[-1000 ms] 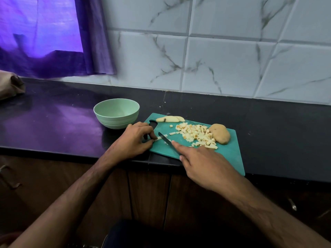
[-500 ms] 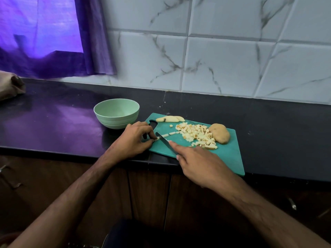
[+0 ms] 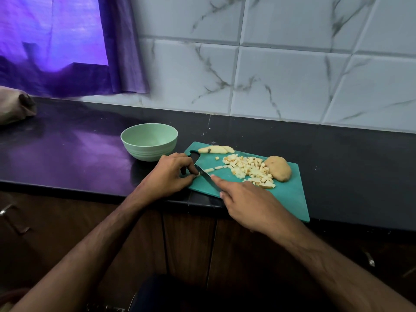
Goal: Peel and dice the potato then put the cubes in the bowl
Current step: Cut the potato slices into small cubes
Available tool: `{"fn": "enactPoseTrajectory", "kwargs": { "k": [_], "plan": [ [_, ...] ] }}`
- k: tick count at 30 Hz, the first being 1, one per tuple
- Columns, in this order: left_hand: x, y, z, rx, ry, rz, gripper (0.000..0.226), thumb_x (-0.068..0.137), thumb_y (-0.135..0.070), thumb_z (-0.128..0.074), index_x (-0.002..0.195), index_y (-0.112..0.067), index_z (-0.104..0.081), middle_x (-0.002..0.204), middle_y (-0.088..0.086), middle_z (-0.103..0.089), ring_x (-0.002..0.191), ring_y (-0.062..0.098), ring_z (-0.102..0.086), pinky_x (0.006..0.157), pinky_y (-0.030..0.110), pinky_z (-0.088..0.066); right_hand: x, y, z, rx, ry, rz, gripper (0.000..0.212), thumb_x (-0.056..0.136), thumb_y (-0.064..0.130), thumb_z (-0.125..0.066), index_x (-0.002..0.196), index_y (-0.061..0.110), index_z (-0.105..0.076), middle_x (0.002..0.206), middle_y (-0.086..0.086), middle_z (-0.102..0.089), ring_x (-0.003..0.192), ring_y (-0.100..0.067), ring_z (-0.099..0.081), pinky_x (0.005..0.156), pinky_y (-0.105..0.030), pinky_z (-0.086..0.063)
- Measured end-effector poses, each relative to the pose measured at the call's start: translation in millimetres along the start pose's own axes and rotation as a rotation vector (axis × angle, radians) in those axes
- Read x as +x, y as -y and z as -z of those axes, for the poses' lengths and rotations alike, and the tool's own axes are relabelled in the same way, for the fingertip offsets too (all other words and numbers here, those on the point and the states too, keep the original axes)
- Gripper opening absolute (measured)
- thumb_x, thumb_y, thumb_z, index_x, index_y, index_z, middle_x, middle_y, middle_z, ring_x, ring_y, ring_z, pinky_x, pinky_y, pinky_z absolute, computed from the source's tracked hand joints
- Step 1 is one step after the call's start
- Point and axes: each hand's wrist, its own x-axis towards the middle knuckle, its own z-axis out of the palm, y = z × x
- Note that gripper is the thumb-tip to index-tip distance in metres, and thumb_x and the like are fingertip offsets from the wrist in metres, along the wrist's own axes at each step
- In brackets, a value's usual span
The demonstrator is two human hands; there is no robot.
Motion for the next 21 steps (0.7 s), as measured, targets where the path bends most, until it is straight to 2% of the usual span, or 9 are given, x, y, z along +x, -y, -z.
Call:
{"fn": "enactPoseTrajectory", "kwargs": {
  "k": [2,5,9,13,16,18,21],
  "plan": [
    [-1,0,0,-0.005,0.000,0.005,0.004,0.083,-0.034,-0.074,0.083,-0.032,-0.071,0.080,-0.016,-0.064,0.078,0.002,-0.057,0.070,0.048,-0.051,2,-2,5,0.017,0.003,-0.001,0.050,0.111,0.035,-0.031,0.159,0.043,-0.021,0.077,0.006,-0.058,0.054,-0.005,-0.049,0.052,-0.024,-0.045],
    [-1,1,0,-0.001,0.001,0.016,0.011,0.083,-0.026,-0.080,0.084,-0.031,-0.070,0.081,-0.016,-0.065,0.079,0.002,-0.058,0.071,0.049,-0.051,-7,-3,8,0.036,0.006,0.016,0.050,0.111,0.036,-0.032,0.159,0.046,-0.019,0.075,0.006,-0.056,0.055,-0.006,-0.049,0.054,-0.023,-0.043],
    [-1,1,1,-0.022,-0.007,0.006,0.005,0.083,-0.030,-0.077,0.084,-0.029,-0.073,0.081,-0.017,-0.068,0.078,0.004,-0.060,0.071,0.046,-0.052,-11,0,0,0.021,-0.006,0.014,0.051,0.111,0.036,-0.032,0.159,0.045,-0.019,0.075,0.009,-0.053,0.061,-0.006,-0.048,0.055,-0.024,-0.036],
    [-1,-3,3,-0.047,-0.024,-0.002,0.008,0.082,-0.034,-0.073,0.085,-0.028,-0.075,0.083,-0.017,-0.070,0.076,0.004,-0.061,0.069,0.044,-0.053,3,3,-3,0.001,-0.006,0.022,0.050,0.111,0.035,-0.032,0.159,0.043,-0.021,0.073,0.007,-0.054,0.057,-0.007,-0.048,0.052,-0.024,-0.035],
    [-1,-1,3,-0.047,-0.007,0.016,0.007,0.082,-0.033,-0.075,0.086,-0.031,-0.070,0.084,-0.020,-0.069,0.078,0.004,-0.062,0.072,0.048,-0.053,8,2,5,-0.004,-0.013,0.013,0.050,0.111,0.035,-0.032,0.159,0.044,-0.021,0.075,0.006,-0.055,0.056,-0.007,-0.049,0.051,-0.026,-0.038],
    [-3,-1,2,-0.053,-0.012,0.039,0.017,0.082,-0.028,-0.080,0.086,-0.031,-0.064,0.085,-0.020,-0.067,0.079,0.005,-0.062,0.074,0.048,-0.052,4,-1,9,0.000,-0.032,0.019,0.050,0.111,0.036,-0.031,0.159,0.046,-0.020,0.074,0.007,-0.054,0.056,-0.006,-0.049,0.050,-0.026,-0.036],
    [-2,-3,2,-0.070,-0.026,0.058,0.027,0.082,-0.024,-0.084,0.087,-0.030,-0.058,0.085,-0.018,-0.067,0.079,0.006,-0.063,0.074,0.041,-0.052,-9,-2,6,0.000,-0.020,0.042,0.050,0.111,0.037,-0.032,0.158,0.046,-0.018,0.073,0.009,-0.053,0.057,-0.006,-0.046,0.052,-0.022,-0.032]
  ]
}}
